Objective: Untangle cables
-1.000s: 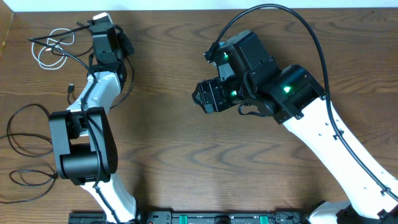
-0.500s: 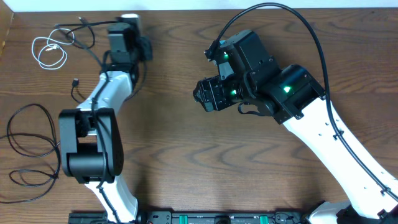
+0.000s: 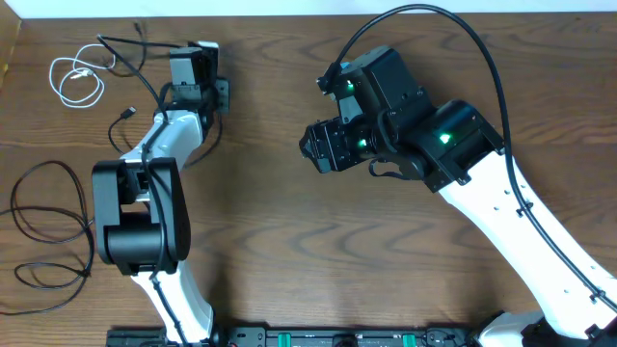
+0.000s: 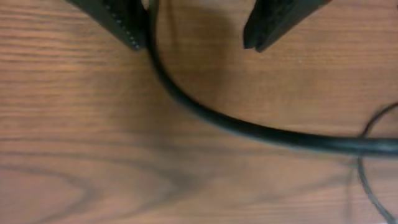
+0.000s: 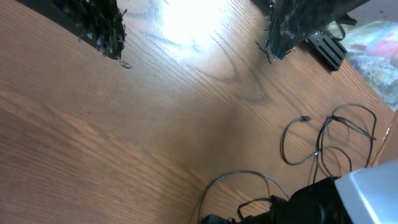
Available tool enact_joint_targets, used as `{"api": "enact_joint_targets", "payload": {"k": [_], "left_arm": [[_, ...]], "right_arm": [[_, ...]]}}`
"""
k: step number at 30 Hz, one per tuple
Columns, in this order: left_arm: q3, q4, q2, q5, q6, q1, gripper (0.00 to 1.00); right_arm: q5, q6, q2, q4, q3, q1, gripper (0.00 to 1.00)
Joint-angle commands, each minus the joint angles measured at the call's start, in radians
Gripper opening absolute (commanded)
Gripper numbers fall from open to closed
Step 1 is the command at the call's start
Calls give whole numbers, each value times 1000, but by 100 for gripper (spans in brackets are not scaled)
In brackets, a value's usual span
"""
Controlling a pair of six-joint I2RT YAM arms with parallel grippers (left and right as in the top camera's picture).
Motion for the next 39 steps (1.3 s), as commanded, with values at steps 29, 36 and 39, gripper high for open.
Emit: {"api": "enact_joint_targets", "payload": {"k": [29, 36, 39], "left_arm": [[5, 195, -243, 1, -155, -11, 82], [5, 264, -99, -63, -155, 14, 79], [5, 226, -34, -63, -155, 19, 79]], "right_arm": [[12, -15, 4, -27, 2, 5, 72], [11, -15, 4, -27, 0, 6, 72], [12, -15, 4, -35, -1, 6, 72]]}}
